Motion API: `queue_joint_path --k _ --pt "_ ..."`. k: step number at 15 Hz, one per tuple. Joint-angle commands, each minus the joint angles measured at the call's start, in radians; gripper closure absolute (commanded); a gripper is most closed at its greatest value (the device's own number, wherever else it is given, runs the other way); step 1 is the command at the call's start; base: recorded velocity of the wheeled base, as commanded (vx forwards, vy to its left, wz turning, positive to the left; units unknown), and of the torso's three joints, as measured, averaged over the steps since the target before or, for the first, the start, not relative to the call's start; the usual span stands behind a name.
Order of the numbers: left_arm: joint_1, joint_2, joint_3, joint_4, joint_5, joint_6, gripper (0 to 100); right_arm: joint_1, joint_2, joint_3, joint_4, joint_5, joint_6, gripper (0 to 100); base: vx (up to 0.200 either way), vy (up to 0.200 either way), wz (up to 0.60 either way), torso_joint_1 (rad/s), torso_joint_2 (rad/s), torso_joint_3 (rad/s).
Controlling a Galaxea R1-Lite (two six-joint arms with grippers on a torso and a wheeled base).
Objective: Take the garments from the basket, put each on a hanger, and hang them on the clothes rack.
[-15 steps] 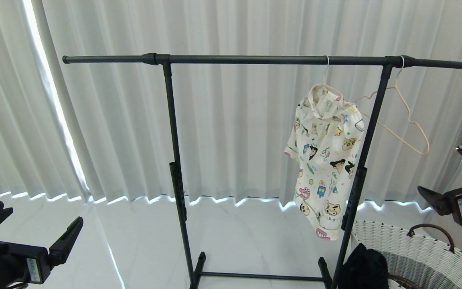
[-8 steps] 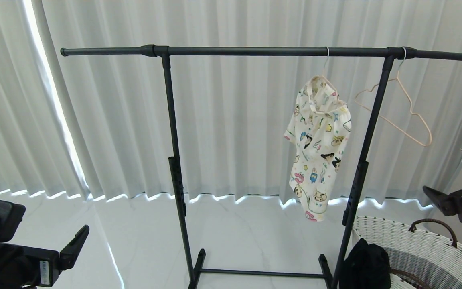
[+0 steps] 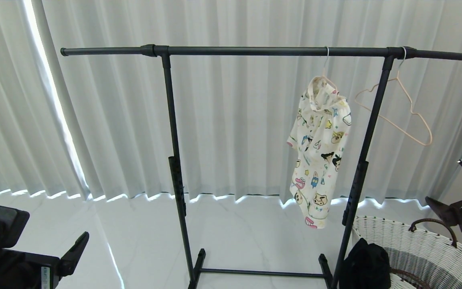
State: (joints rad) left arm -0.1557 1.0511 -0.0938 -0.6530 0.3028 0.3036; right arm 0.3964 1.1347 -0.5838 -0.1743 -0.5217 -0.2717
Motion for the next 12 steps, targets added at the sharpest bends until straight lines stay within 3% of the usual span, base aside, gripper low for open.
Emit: queue_joint_path --k 1,9,12 --pt "-0.002 -0.006 -0.001 0.0 -0.001 0.011 0 -0.001 0.002 0.006 -0.001 0.0 0.0 0 0.0 -0.2 0.0 0.002 0.0 -0.002" --pt "-0.007 -0.025 0.005 0.0 -0.004 0.043 0 -0.027 0.002 0.044 -0.033 0.002 0.003 0 0.0 -0.2 0.0 0.001 0.0 0.004" --pt "-0.007 -0.026 0.003 0.0 -0.004 0.043 0 -0.025 0.004 0.094 -0.083 0.003 -0.001 0 0.0 0.0 0.0 0.0 0.0 0.0"
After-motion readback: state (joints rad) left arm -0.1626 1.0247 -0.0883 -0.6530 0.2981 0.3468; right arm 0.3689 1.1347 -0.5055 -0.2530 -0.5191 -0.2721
